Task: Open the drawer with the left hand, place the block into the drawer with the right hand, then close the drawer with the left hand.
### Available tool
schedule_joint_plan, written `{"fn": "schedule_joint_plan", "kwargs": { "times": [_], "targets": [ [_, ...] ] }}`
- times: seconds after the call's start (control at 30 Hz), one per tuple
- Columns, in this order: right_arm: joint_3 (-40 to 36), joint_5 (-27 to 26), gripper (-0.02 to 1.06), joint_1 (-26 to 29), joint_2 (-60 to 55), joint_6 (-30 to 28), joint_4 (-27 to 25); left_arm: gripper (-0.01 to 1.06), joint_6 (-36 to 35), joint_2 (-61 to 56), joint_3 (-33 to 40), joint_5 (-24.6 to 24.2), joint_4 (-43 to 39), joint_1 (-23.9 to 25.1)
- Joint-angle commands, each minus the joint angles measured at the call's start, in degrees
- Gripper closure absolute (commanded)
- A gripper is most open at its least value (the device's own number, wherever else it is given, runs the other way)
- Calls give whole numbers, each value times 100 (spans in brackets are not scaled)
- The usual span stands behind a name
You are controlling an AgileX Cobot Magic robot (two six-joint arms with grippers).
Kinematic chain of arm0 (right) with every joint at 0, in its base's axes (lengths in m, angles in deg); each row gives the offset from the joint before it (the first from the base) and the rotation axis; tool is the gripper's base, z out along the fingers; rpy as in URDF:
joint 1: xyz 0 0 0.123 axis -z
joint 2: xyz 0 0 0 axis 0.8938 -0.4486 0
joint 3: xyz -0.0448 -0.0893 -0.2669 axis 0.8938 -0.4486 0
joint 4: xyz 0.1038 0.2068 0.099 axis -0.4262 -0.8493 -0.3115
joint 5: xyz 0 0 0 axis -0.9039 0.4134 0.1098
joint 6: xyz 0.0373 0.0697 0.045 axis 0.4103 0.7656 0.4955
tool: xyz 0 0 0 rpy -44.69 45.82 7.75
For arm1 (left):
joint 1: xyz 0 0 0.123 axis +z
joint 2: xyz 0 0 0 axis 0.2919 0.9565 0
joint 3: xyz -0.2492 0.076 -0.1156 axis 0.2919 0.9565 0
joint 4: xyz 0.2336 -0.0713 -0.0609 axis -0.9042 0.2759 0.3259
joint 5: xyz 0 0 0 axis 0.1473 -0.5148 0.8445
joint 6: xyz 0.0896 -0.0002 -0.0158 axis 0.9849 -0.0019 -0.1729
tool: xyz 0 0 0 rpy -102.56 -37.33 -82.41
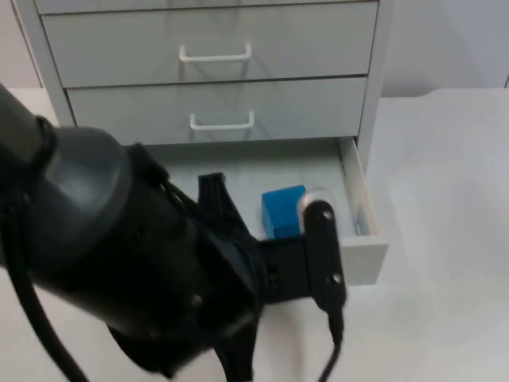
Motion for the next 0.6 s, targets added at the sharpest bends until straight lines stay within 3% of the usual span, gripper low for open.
{"fn": "schedule_joint_plan", "kwargs": {
  "times": [0.0,0.17,0.57],
  "targets": [
    [-20,-77,34,41,56,-46,21,105,-265,9,-2,-250,-304,271],
    [-20,-103,34,41,56,-46,21,105,-751,9,-12,-455,-458,805],
    [-20,-114,34,41,56,-46,32,105,-838,265,-951,-301,-458,1864]
  ]
}}
